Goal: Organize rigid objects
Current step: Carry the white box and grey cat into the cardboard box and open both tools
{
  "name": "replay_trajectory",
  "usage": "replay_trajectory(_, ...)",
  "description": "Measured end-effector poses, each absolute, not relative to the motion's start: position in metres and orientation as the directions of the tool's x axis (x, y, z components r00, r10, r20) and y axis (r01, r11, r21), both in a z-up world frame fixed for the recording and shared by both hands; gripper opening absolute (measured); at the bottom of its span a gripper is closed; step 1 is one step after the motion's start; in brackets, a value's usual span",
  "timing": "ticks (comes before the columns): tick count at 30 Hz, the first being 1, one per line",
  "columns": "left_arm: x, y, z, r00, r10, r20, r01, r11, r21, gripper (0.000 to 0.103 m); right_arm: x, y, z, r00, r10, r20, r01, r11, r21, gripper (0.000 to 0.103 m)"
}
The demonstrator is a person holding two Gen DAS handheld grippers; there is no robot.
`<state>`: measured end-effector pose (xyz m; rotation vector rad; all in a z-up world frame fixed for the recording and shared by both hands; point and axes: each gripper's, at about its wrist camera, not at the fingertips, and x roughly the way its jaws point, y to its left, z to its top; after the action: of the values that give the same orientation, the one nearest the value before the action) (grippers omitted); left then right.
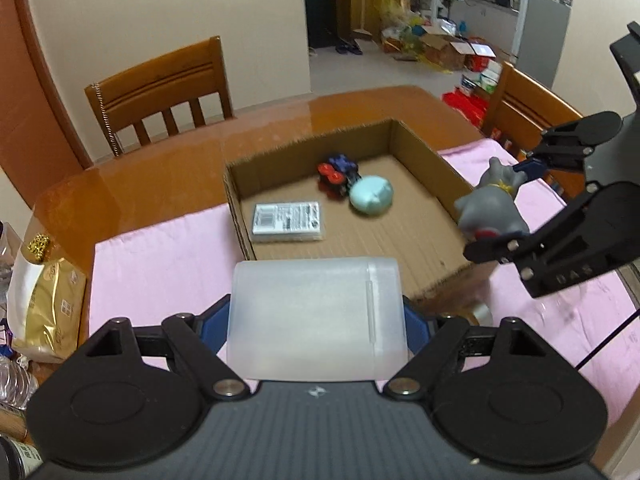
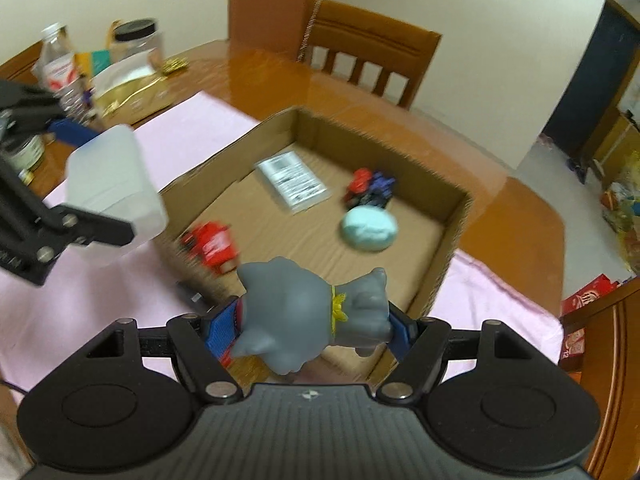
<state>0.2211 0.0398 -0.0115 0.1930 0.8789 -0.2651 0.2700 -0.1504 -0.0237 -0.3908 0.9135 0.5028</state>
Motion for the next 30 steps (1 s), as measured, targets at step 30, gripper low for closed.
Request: replay_trajectory(30,0.318,0.015,-0.038,0.670,-0.059,-0.740,0.209,0.971,0.112,0.092,0.224,-0.201,-0.033,0.596,0.177,-0.783,-0.249,0.968,0.030,0.103)
